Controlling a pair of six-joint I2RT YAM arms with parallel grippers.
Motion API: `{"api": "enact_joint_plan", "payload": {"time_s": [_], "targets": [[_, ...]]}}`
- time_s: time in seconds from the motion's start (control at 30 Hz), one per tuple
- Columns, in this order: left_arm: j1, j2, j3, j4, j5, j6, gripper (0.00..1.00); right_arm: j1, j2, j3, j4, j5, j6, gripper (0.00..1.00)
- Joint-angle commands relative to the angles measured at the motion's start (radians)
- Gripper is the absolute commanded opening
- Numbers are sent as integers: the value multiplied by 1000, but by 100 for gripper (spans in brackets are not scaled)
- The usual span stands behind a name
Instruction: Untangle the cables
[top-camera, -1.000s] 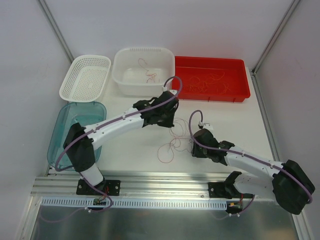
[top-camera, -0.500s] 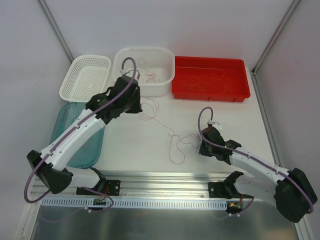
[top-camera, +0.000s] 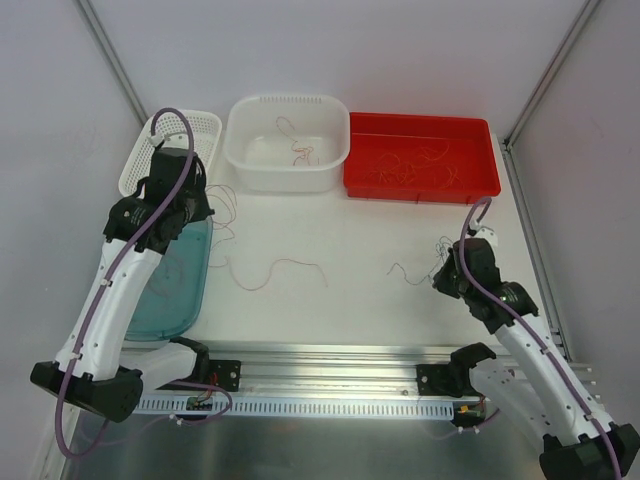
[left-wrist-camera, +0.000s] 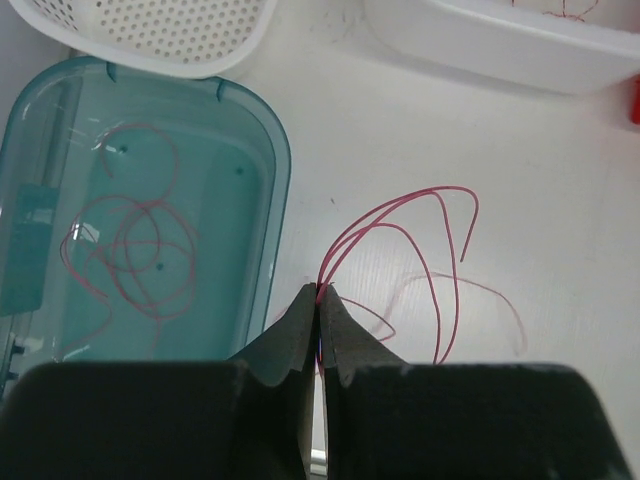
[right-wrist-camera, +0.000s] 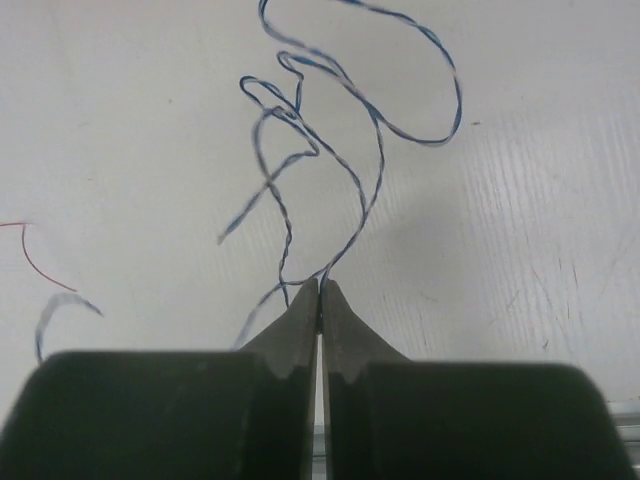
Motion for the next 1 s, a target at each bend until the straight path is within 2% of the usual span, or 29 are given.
{"api": "enact_joint_plan", "payload": {"time_s": [0.0, 0.2, 0.3, 0.37, 0.57, 0.83, 0.97], "targets": [[7, -12, -16, -15, 74, 13, 0, -14, 0, 79, -67, -52, -68, 1], [7, -4, -66, 34, 285, -10, 0, -14, 51, 72, -42, -100, -88, 1], [5, -10, -111, 70, 404, -23, 1, -13, 69, 39, 2, -178, -102, 1], [5, -12, -140, 94, 435, -24, 4, -14, 86, 19, 22, -215, -106, 1], [4, 4, -232, 182, 567, -56, 6, -11, 171, -34, 77, -266, -113, 10], [-65, 76, -402, 309, 572, -119, 6, -2, 205, -64, 114, -263, -111, 38], [-189, 140, -410, 354, 529, -156, 9, 3, 171, -51, 97, -246, -123, 53]]}}
